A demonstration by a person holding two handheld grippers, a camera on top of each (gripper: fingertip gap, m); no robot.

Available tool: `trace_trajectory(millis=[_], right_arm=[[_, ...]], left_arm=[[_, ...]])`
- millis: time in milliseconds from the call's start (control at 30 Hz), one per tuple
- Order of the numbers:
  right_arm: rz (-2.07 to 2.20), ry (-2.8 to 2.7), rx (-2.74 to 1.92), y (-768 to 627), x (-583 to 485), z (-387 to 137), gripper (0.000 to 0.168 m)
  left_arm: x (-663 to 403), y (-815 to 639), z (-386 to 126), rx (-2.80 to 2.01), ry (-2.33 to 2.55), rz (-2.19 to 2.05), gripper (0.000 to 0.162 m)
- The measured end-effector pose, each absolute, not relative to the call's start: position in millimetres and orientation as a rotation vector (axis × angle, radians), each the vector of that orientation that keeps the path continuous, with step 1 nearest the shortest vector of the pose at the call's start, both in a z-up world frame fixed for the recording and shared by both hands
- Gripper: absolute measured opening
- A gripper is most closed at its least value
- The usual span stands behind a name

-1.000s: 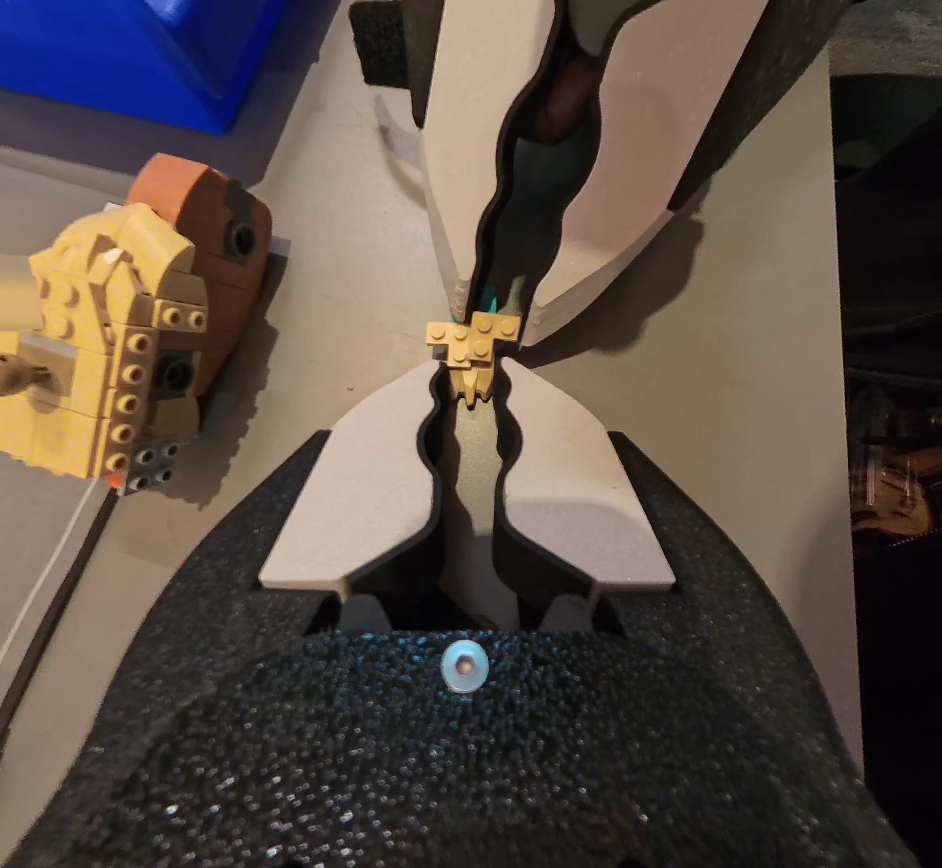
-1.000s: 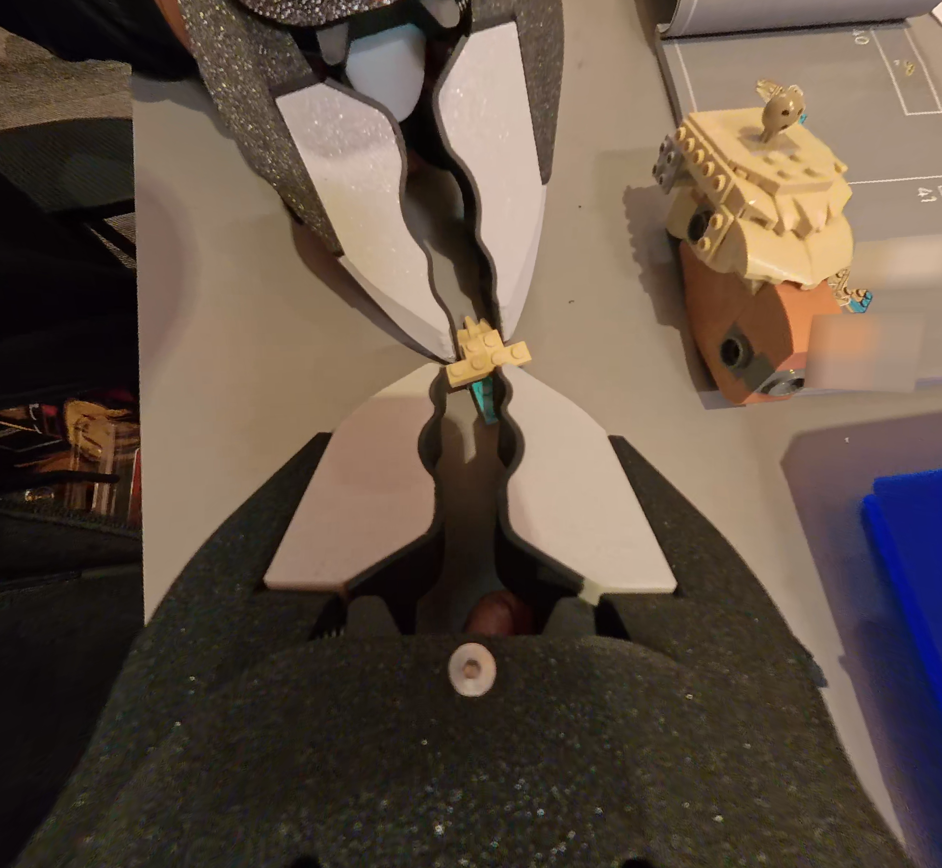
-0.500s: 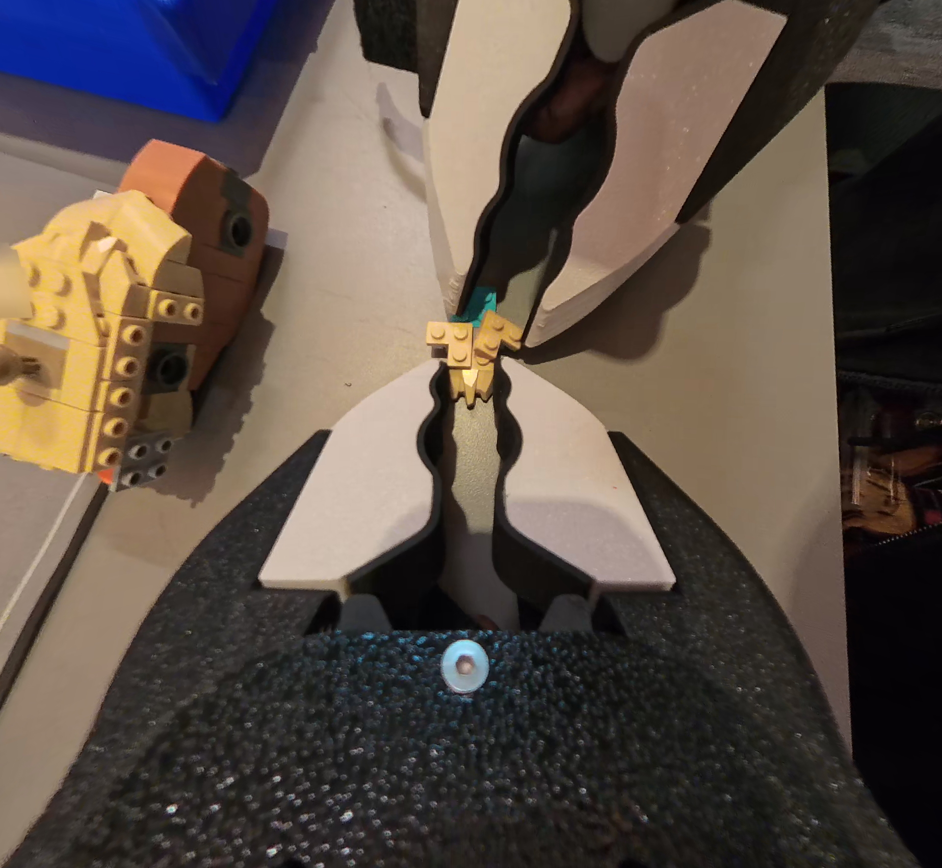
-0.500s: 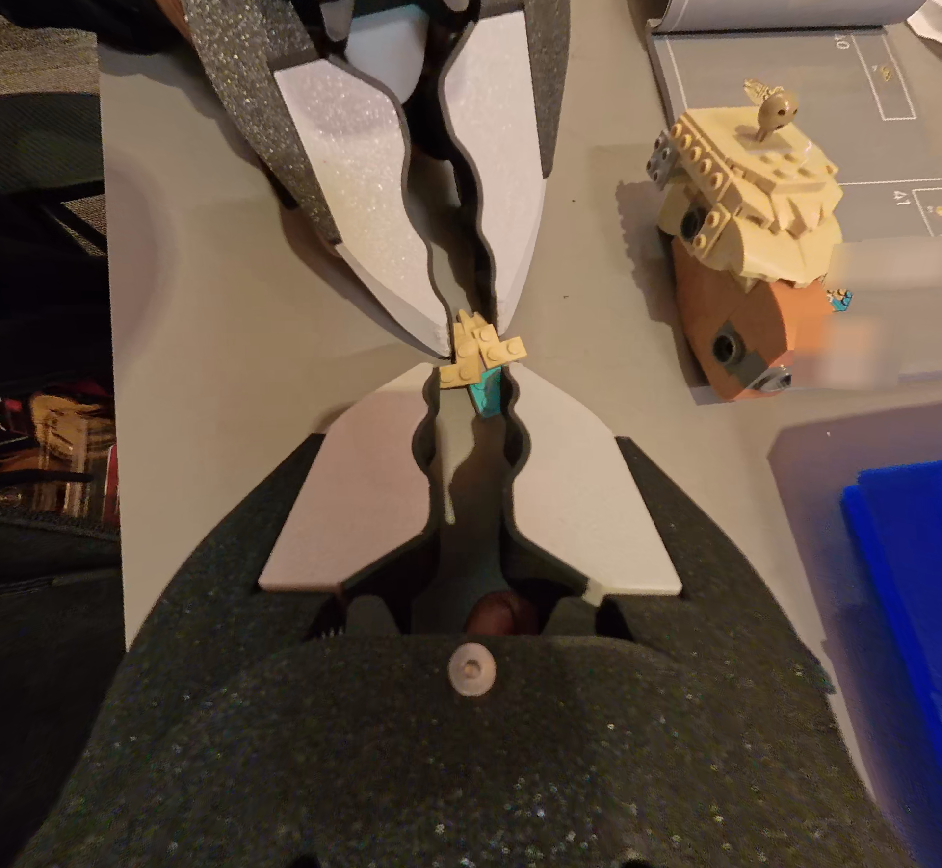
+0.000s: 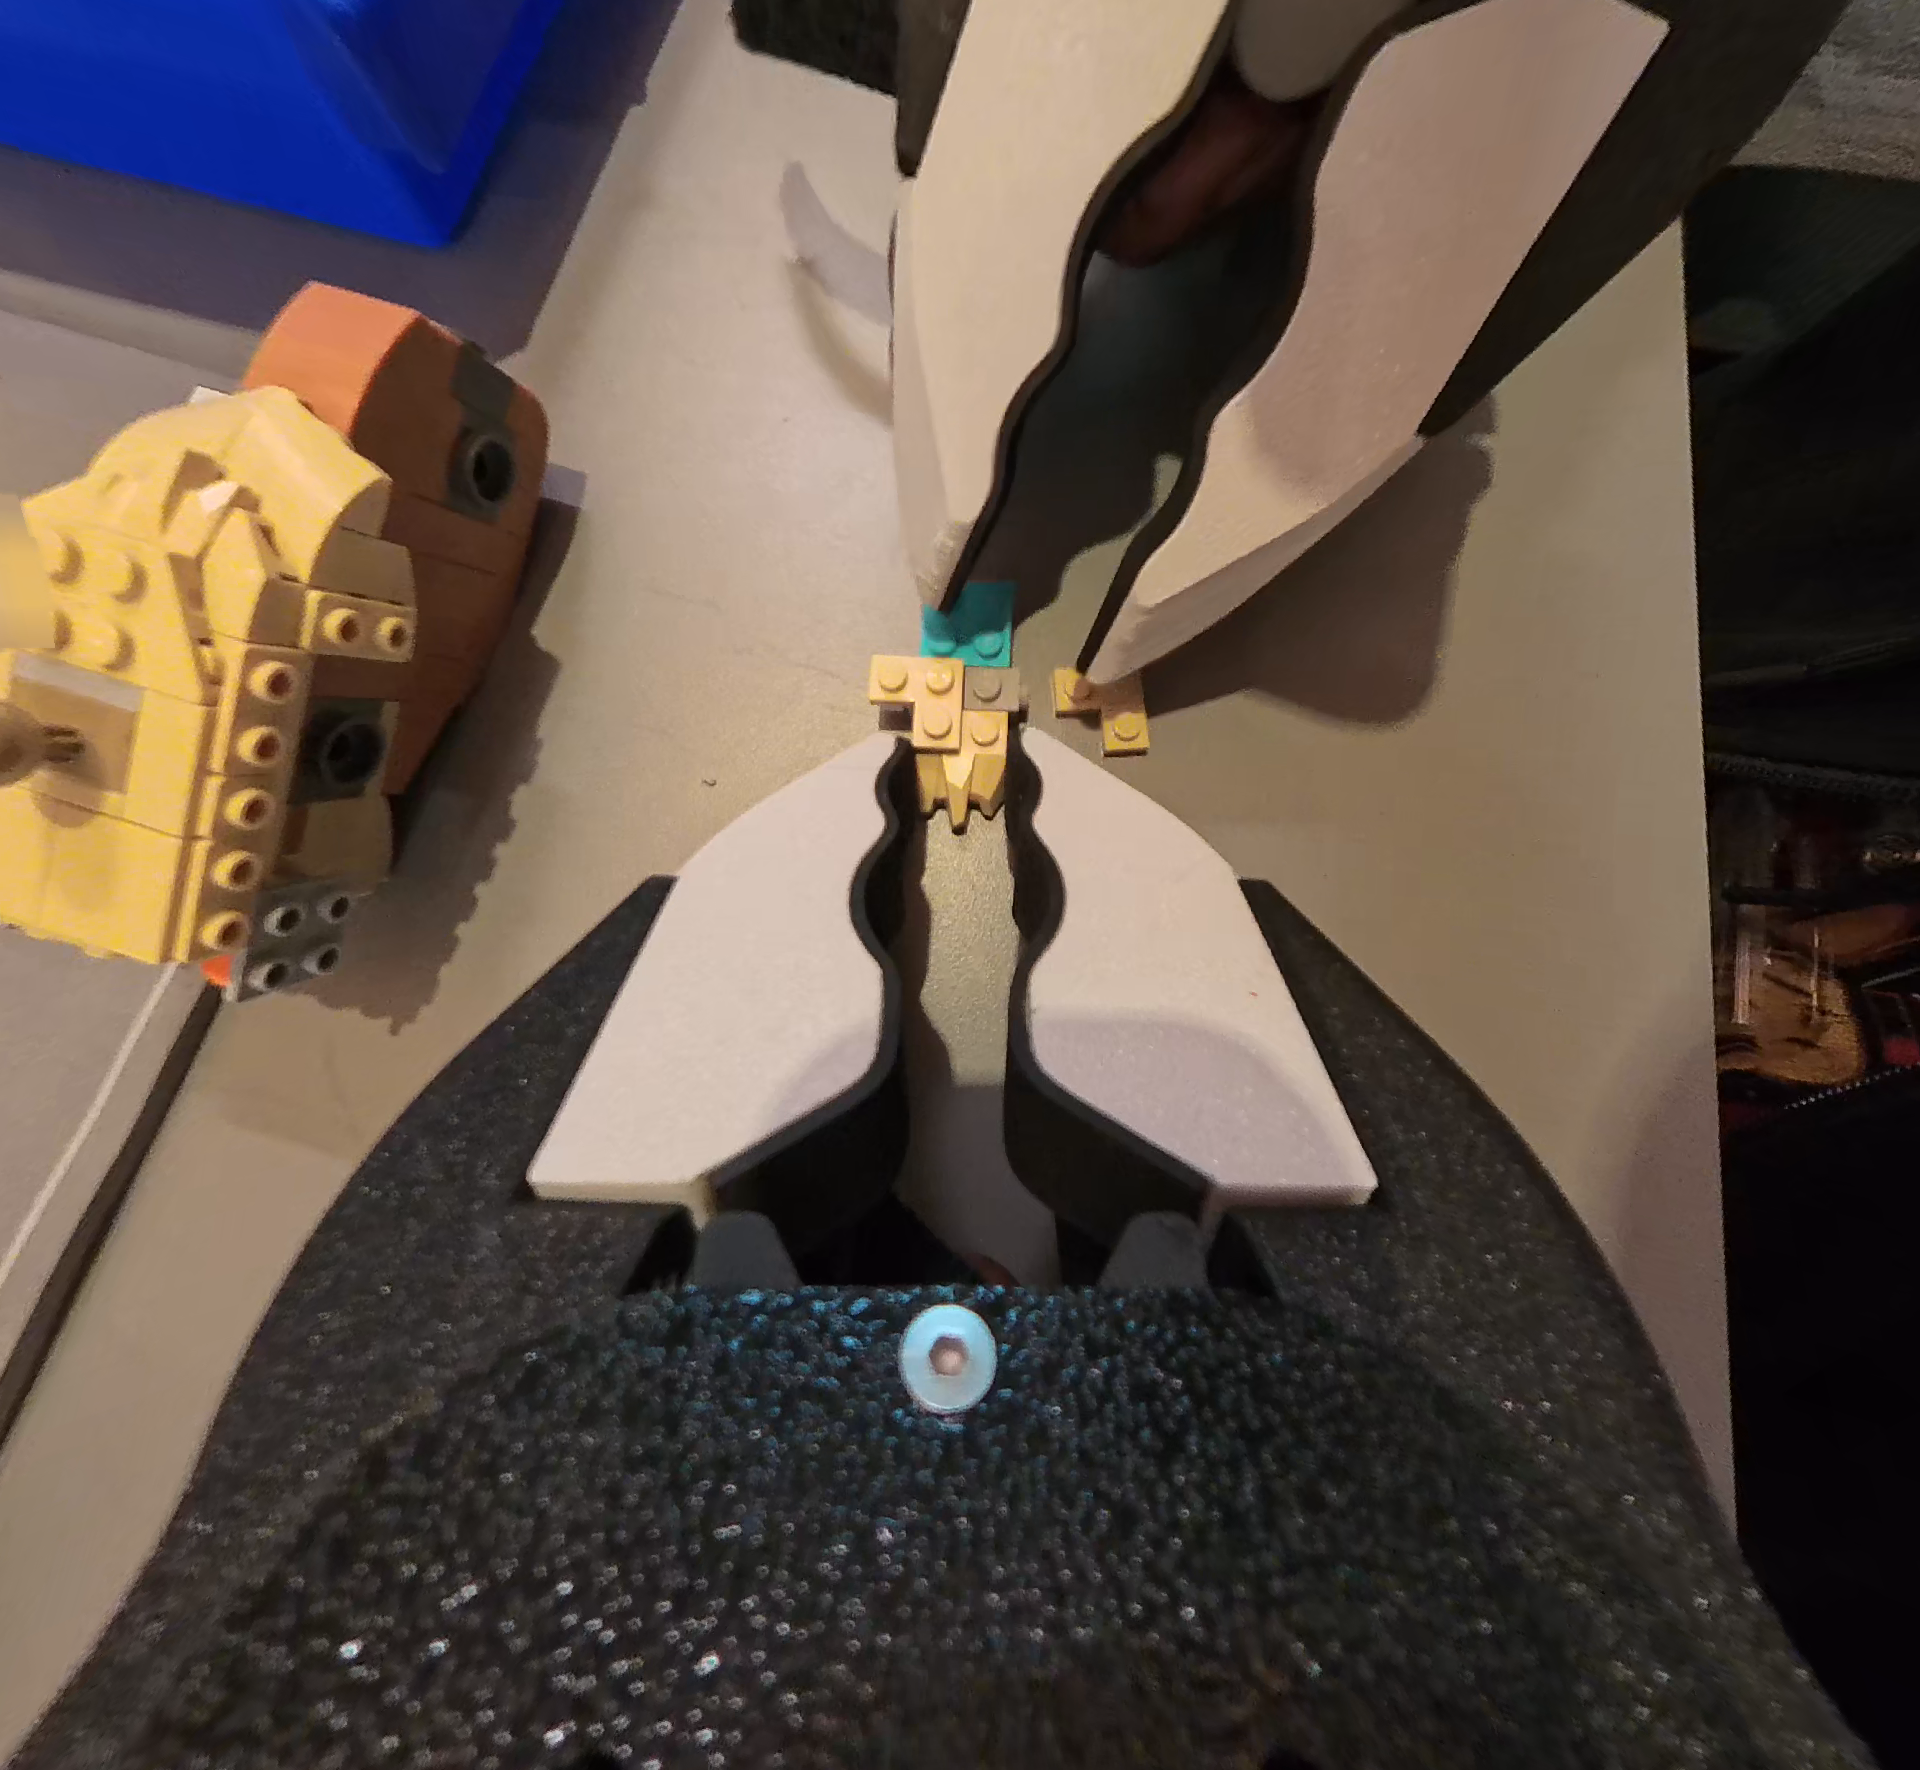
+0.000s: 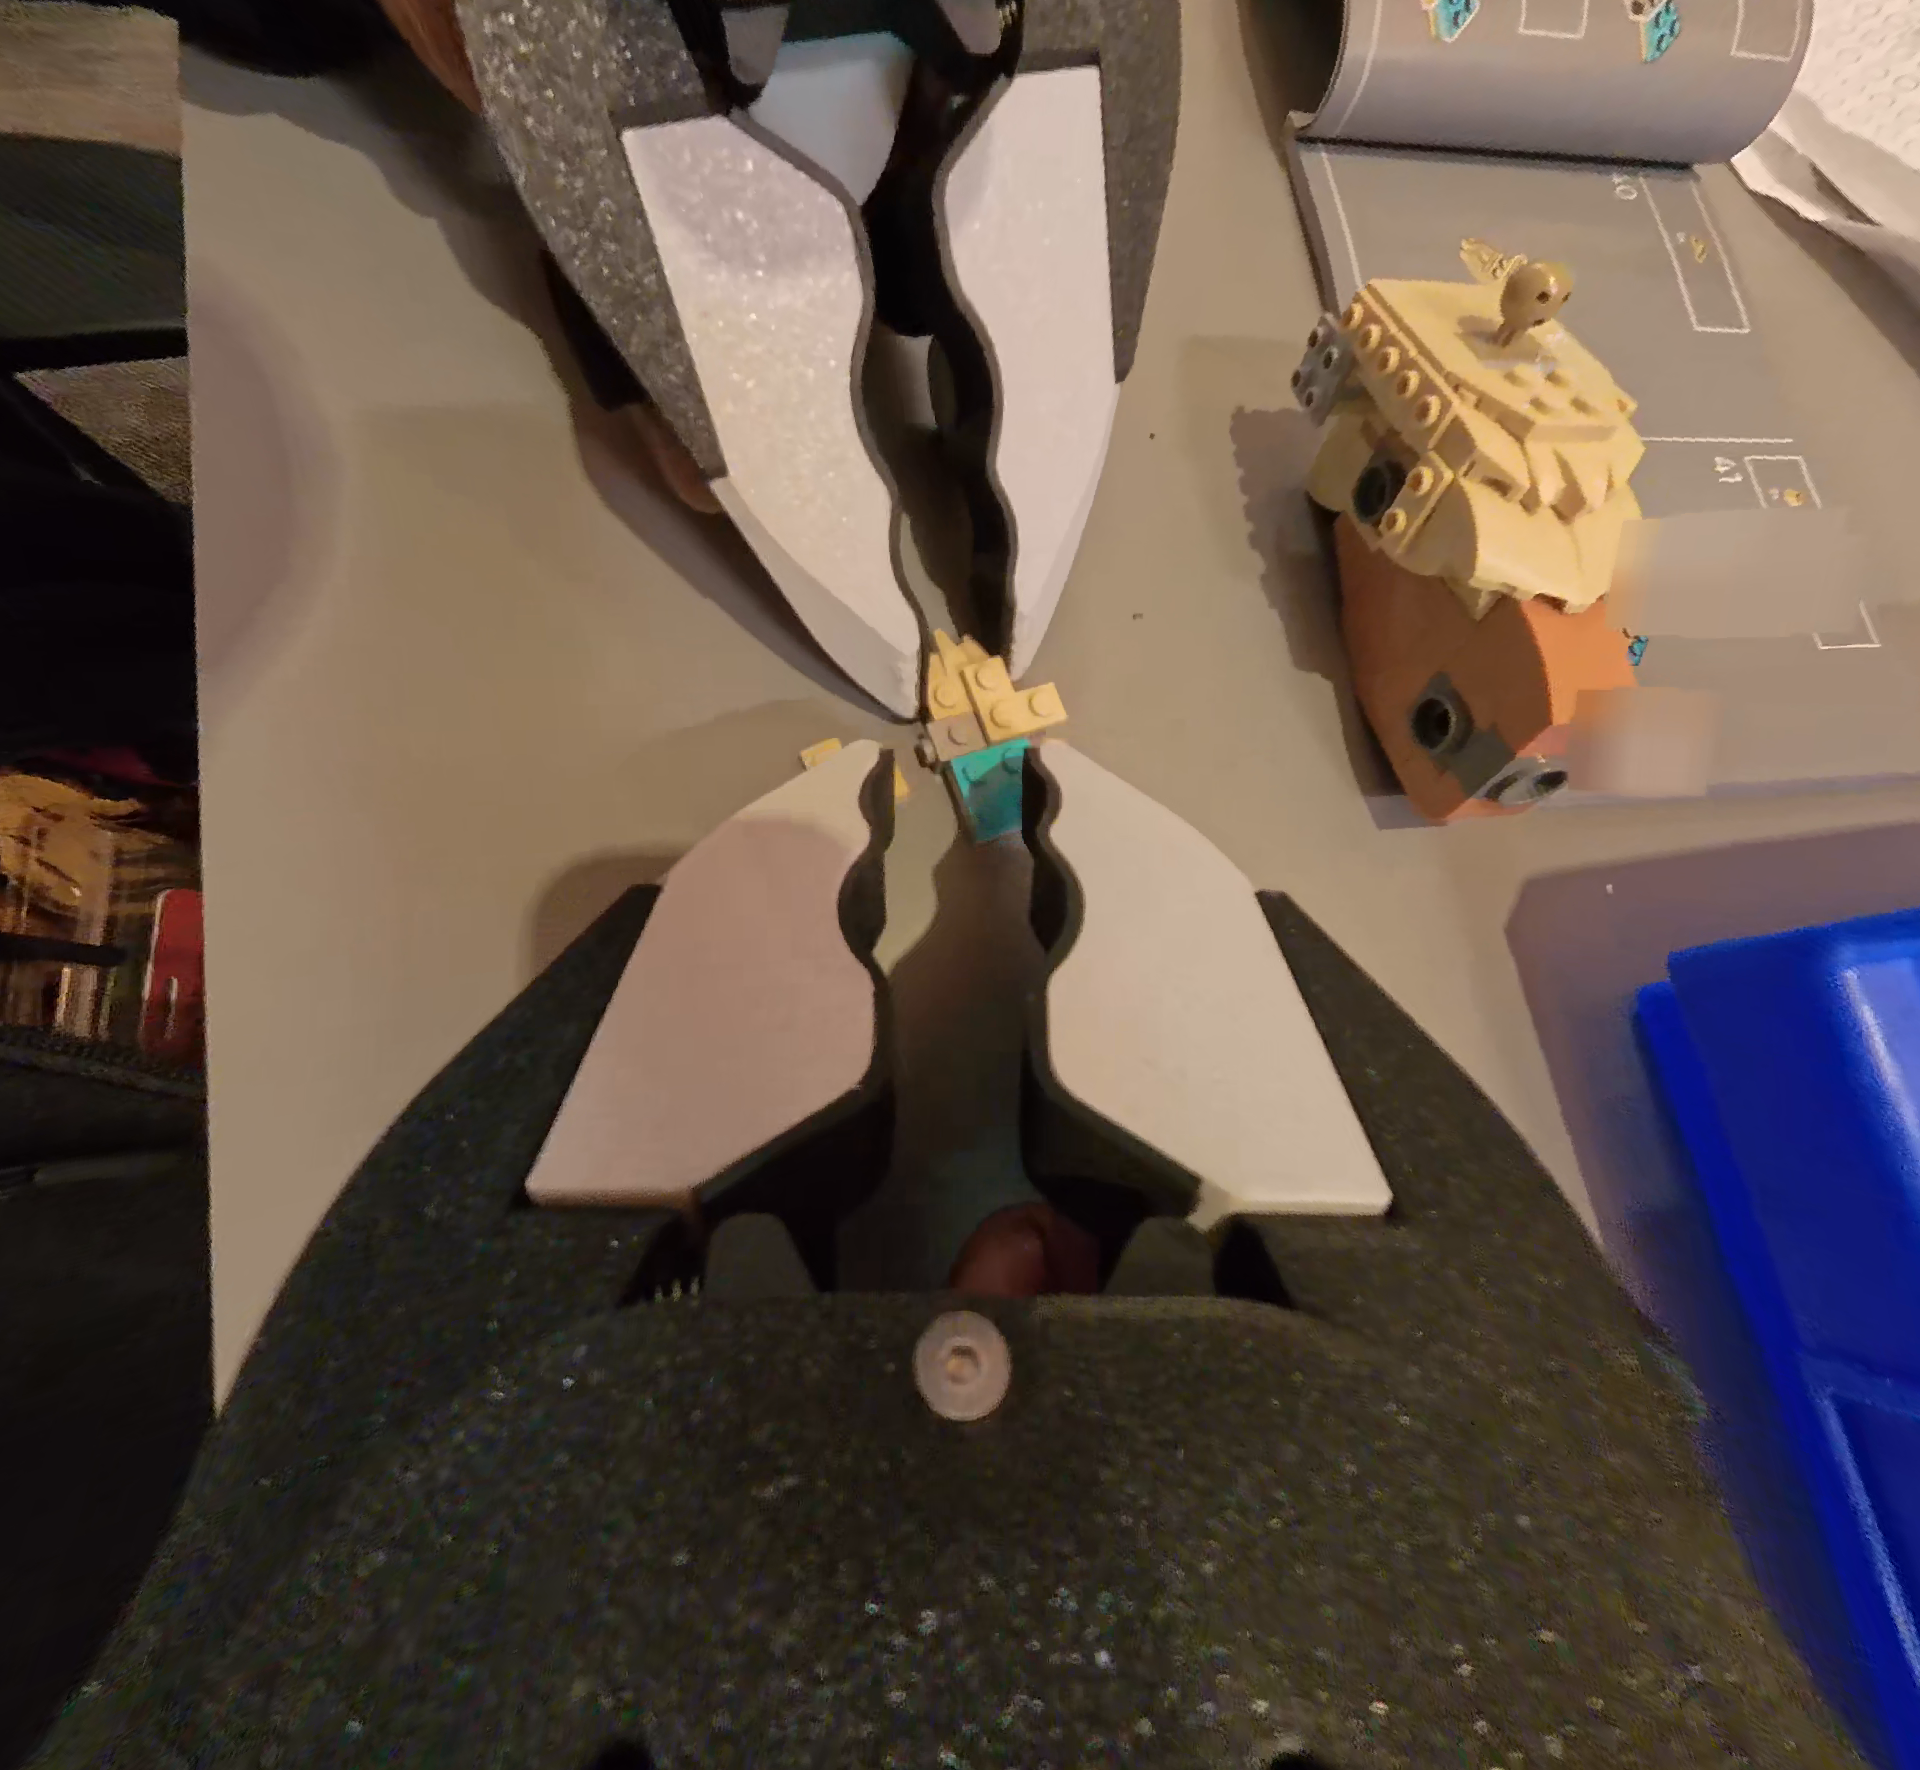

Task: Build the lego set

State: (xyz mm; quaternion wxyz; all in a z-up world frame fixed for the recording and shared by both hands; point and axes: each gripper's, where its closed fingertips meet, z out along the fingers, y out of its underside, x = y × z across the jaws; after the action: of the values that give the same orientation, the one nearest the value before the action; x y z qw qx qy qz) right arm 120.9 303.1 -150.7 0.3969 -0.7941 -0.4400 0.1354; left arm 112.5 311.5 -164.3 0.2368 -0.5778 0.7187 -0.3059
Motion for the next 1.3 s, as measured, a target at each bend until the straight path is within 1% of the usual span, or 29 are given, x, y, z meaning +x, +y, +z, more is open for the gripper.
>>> trace_trajectory(millis=[333,533,733,933,1000,1033,1067,1200,1300], right_arm=[[0.337,-1.065,-2.181,279,116,-163,0.022],[0.381,-1.064,-2.183,278,105,-164,0.021],[0.383,-1.043,-2.197,285,106,-164,0.028],[0.340,-0.921,-2.255,288,101,-165,0.030],[0.313,-0.894,-2.269,289,100,-164,0.027],[0.304,-0.902,-2.266,288,98,-164,0.020],[0.292,-0.913,-2.260,289,98,-164,0.017],[0.281,-1.030,-2.204,288,94,-163,0.017],[0.301,-1.196,-2.094,285,90,-162,0.017]], left_arm=[[111,312,-165,-1.590,1.964,-0.836,0.016],[111,315,-165,-1.604,1.946,-0.832,0.016],[108,318,-159,-1.611,1.880,-0.862,0.025],[98,325,-149,-1.620,1.775,-0.904,0.025],[95,324,-146,-1.614,1.761,-0.927,0.025],[94,323,-145,-1.613,1.759,-0.936,0.025],[92,321,-144,-1.610,1.760,-0.944,0.025],[86,312,-142,-1.575,1.794,-0.996,0.023],[80,295,-143,-1.503,1.910,-1.059,0.022]])
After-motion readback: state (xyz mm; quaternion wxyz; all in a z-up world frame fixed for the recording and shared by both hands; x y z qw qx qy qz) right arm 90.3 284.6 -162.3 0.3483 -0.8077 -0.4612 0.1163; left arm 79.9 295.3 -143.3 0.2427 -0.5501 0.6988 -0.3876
